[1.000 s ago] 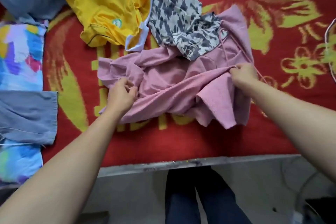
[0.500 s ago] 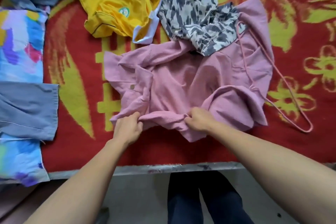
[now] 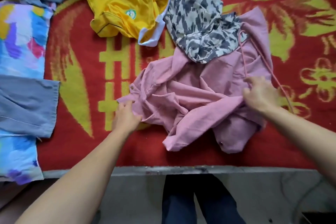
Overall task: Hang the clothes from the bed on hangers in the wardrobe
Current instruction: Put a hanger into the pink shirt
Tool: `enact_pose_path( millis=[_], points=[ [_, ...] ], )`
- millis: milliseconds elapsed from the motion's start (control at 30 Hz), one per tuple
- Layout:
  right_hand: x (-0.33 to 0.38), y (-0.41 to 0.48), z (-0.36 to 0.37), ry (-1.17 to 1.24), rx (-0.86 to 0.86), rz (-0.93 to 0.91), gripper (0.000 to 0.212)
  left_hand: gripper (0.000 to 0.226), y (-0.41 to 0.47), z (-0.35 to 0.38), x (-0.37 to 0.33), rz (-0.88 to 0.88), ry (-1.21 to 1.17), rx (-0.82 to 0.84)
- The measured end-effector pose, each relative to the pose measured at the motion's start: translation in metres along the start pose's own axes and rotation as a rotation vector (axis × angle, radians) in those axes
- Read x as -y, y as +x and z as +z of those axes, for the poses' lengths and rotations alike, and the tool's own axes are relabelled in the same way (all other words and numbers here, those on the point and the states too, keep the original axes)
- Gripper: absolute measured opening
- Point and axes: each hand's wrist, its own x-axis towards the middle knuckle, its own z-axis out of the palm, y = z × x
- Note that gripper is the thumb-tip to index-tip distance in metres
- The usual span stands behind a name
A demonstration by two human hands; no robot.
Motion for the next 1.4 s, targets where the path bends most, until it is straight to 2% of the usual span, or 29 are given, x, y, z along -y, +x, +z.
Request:
enact_pose_path(
  millis=[67,100,167,233,300,367,433,533,600,667,767,833,933,1000,1100,1200,1233,1300,1333,1400],
  points=[
    [0.038,-0.016,0.017,0.146,-0.087,-0.301,0.038,0.067,0.003,0.014,-0.005,0.113,0.193,0.101],
    [0.06,-0.026,0.028,0.213,-0.063,-0.421,0.039,0.063,-0.001,0.022,-0.007,0.162,0.294,0.147],
    [0.099,-0.048,0.057,0.282,0.121,-0.554,0.052,0.04,-0.014,0.036,-0.007,0.19,0.382,0.172],
    [0.122,-0.065,0.081,0.228,0.382,-0.535,0.062,0.022,-0.026,0.041,0.002,0.153,0.362,0.115],
    [0.12,-0.076,0.098,0.109,0.523,-0.464,0.042,0.02,-0.036,0.038,0.02,0.076,0.32,0.041],
    [0.104,-0.093,0.102,0.11,0.639,-0.376,0.018,0.018,-0.046,0.027,0.038,-0.039,0.226,-0.014],
    [0.083,-0.116,0.099,0.226,0.738,-0.286,0.008,0.011,-0.056,0.019,0.048,-0.135,0.016,-0.034],
    [0.062,-0.143,0.083,0.142,0.86,-0.306,0.017,0.013,-0.064,0.014,0.043,-0.365,-0.43,-0.048],
    [0.058,-0.14,0.073,0.036,0.808,-0.328,0.019,0.007,-0.062,0.011,0.032,-0.541,-0.785,-0.11],
    [0.071,-0.116,0.063,0.014,0.602,-0.349,0.018,0.015,-0.055,0.005,0.021,-0.602,-1.006,-0.227],
    [0.118,-0.066,0.047,0.0,0.252,-0.484,0.022,0.016,-0.045,-0.008,0.005,-0.513,-1.052,-0.405],
    [0.159,-0.04,0.044,0.012,0.154,-0.612,0.036,0.022,-0.044,-0.013,-0.001,-0.427,-1.02,-0.43],
    [0.213,-0.017,0.048,-0.088,0.162,-0.803,0.07,0.035,-0.062,-0.025,0.0,-0.343,-1.071,-0.379],
    [0.227,-0.014,0.06,-0.208,0.274,-0.815,0.077,0.041,-0.08,-0.035,0.007,-0.3,-1.057,-0.33],
    [0.209,-0.033,0.081,-0.288,0.428,-0.745,0.05,0.04,-0.103,-0.053,0.018,-0.324,-1.103,-0.257],
    [0.179,-0.078,0.09,-0.087,0.26,-0.693,0.032,0.043,-0.114,-0.068,0.018,-0.337,-1.318,-0.046],
    [0.169,-0.096,0.089,0.018,0.183,-0.697,0.032,0.047,-0.113,-0.071,0.019,-0.291,-1.275,0.015],
    [0.15,-0.132,0.089,0.153,0.088,-0.721,0.033,0.055,-0.106,-0.074,0.022,-0.121,-0.928,0.04],
    [0.141,-0.149,0.091,0.187,0.135,-0.7,0.032,0.055,-0.101,-0.077,0.021,-0.019,-0.7,0.003],
    [0.131,-0.178,0.097,0.216,0.34,-0.597,0.034,0.04,-0.093,-0.086,0.015,0.149,-0.325,-0.083]
  ],
)
